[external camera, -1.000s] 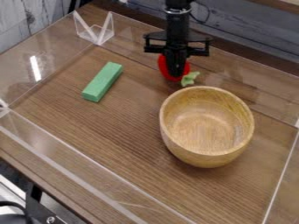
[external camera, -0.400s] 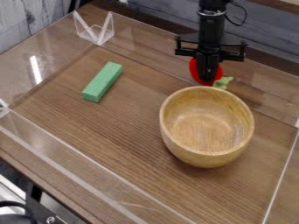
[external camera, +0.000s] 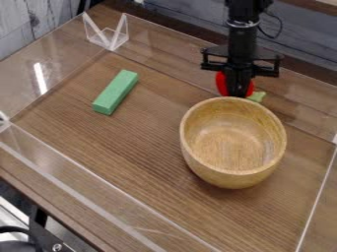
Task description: Move the red object to the right side of the table
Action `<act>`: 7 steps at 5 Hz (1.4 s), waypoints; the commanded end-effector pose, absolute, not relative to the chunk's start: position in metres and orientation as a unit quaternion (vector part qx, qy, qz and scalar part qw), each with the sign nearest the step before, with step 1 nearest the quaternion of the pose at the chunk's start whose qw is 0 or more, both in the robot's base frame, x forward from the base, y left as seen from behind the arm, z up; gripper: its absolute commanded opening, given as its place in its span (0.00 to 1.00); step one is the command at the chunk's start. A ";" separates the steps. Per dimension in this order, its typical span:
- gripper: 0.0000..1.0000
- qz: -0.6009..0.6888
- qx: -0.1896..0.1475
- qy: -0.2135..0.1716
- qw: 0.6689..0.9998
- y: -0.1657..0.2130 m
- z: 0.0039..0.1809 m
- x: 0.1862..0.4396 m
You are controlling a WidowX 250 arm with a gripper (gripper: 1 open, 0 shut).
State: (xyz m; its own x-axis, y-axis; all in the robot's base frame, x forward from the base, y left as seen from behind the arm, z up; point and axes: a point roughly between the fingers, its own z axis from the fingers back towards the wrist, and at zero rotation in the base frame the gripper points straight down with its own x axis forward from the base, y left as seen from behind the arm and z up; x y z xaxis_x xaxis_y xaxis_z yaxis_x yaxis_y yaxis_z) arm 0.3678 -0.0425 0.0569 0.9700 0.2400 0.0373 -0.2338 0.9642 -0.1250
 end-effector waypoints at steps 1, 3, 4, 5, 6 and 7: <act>0.00 0.114 -0.067 -0.060 0.989 -0.049 0.075 0.372; 0.00 0.115 -0.064 -0.058 0.990 -0.052 0.063 0.371; 0.00 0.116 -0.063 -0.058 0.990 -0.052 0.058 0.371; 0.00 0.117 -0.062 -0.058 0.989 -0.053 0.052 0.372; 0.00 0.117 -0.063 -0.058 0.989 -0.053 0.048 0.373; 0.00 0.117 -0.064 -0.059 0.989 -0.054 0.045 0.373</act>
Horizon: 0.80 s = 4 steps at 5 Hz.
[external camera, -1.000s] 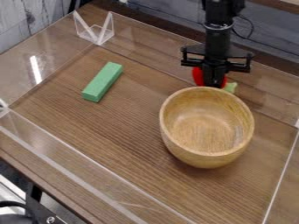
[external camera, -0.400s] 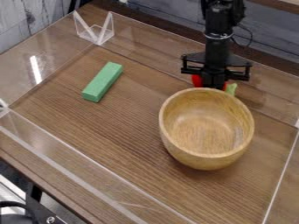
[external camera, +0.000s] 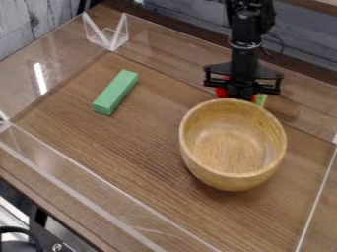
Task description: Move the red object to the right side of the table
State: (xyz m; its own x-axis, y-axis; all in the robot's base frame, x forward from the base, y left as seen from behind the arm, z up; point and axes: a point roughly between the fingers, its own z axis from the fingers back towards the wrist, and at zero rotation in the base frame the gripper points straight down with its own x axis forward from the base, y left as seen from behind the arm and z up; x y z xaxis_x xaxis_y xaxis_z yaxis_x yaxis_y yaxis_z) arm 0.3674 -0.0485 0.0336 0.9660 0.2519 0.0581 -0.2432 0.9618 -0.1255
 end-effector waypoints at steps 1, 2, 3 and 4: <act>0.00 0.118 -0.066 -0.059 0.989 -0.055 0.042 0.373; 0.00 0.119 -0.067 -0.060 0.989 -0.056 0.039 0.373; 0.00 0.121 -0.069 -0.060 0.988 -0.056 0.036 0.374; 1.00 0.121 -0.068 -0.057 0.989 -0.056 0.038 0.373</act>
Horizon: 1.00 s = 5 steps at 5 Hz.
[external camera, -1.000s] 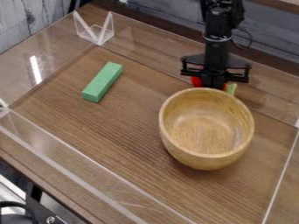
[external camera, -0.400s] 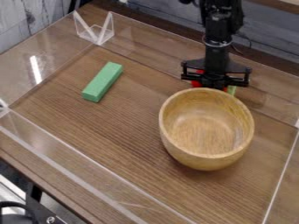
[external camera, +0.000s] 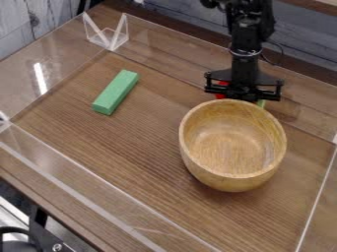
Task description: Move the red object to the right side of the table
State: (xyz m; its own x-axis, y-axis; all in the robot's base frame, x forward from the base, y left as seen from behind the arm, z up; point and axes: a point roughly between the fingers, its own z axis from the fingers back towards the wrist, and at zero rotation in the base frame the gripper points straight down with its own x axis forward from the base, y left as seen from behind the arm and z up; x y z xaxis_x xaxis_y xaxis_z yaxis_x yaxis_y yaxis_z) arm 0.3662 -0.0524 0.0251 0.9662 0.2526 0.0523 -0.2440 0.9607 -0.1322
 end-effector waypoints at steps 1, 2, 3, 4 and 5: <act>1.00 0.122 -0.068 -0.055 0.989 -0.054 0.040 0.372; 1.00 0.122 -0.069 -0.054 0.989 -0.053 0.044 0.371; 1.00 0.122 -0.073 -0.057 0.988 -0.051 0.054 0.368; 1.00 0.123 -0.076 -0.060 0.988 -0.048 0.061 0.366; 1.00 0.124 -0.078 -0.062 0.987 -0.046 0.068 0.365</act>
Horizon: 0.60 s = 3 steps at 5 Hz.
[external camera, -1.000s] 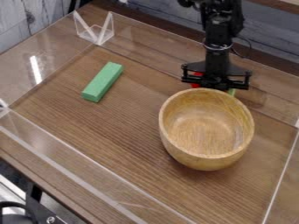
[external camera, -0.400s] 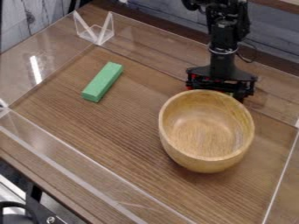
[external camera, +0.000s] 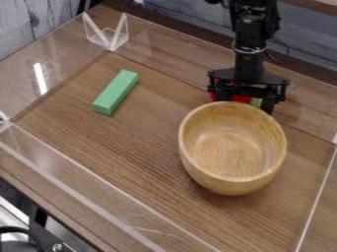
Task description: Move the red object to the right side of the table
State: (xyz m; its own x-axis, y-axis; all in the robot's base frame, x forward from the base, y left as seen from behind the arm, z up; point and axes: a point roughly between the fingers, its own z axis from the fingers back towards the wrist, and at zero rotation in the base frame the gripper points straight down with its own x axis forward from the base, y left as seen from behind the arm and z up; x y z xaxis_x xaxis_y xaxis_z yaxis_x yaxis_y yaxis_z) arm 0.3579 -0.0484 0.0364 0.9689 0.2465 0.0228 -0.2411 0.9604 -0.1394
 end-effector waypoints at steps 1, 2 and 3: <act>1.00 0.125 -0.085 -0.070 0.986 -0.043 0.083 0.362; 1.00 0.125 -0.099 -0.087 0.983 -0.035 0.110 0.357; 1.00 0.126 -0.112 -0.105 0.980 -0.025 0.137 0.352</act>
